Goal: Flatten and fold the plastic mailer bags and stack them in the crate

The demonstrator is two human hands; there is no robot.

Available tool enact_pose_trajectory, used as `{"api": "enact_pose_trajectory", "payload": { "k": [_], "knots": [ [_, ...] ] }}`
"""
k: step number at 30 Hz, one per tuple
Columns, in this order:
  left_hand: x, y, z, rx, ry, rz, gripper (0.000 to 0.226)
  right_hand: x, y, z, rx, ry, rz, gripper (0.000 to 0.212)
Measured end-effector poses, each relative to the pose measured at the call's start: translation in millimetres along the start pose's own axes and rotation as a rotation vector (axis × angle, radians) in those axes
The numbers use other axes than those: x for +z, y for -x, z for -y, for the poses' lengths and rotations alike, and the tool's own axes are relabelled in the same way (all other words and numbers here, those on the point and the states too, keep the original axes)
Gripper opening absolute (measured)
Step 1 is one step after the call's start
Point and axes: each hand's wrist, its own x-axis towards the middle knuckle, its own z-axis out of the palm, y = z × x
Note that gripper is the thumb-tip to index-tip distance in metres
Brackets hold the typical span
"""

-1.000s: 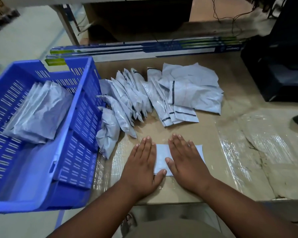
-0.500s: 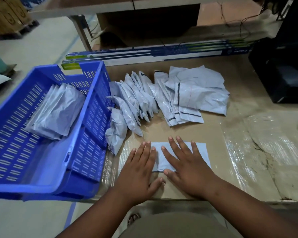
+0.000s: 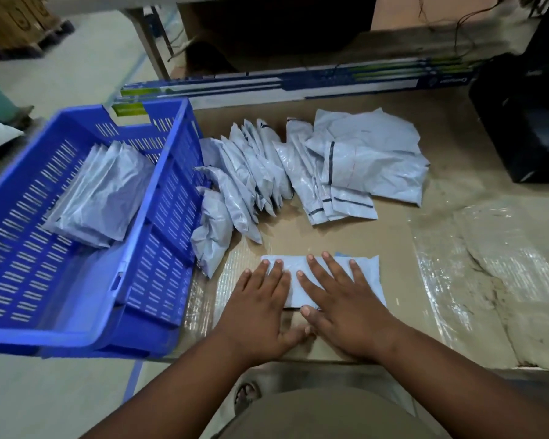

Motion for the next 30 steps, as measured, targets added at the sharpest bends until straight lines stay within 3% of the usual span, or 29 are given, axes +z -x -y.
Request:
{"api": "enact_pose_trajectory", "payload": {
  "k": [3, 6, 8, 11, 14, 18, 23, 26, 28, 30],
  "knots": [
    [-9, -17, -12, 0.102, 0.054, -0.093, 0.097, -6, -3, -10, -0.020, -0.214, 0.024, 0.078],
    [3, -24, -19, 0.256, 0.097, -0.032, 0.101, -12, -2, -26, -0.033, -0.498, 0.020, 0.070],
    [11, -25, -20, 0.274, 0.081, 0.004, 0.107, -21, 8, -33, 0.001, -0.578, -0.051, 0.079],
    [10, -26, -20, 0.265, 0.027, 0.068, 0.108, -25, 26, -39, -0.015, -0.246, -0.140, 0.083],
    [-2, -30, -25, 0.240, -0.027, 0.125, 0.109, -6, 35, -43, 0.006, 0.025, -0.042, 0.085],
    [-19, -40, -41, 0.259, -0.041, 0.060, 0.104, 1, 28, -51, 0.025, 0.012, 0.068, 0.095],
    [5, -39, -49, 0.288, 0.007, 0.045, 0.103, -6, 31, -60, -0.017, -0.038, 0.083, 0.078],
    [-1, -41, -42, 0.288, 0.076, 0.100, 0.094, -14, 33, -61, 0.097, -0.153, -0.012, 0.087],
    [0, -40, -33, 0.260, 0.153, -0.016, 0.083, -24, 30, -51, 0.162, -0.105, -0.161, 0.082],
    [6, -37, -26, 0.236, 0.206, -0.151, 0.075, -29, 20, -31, 0.113, -0.069, -0.212, 0.078]
  ]
}}
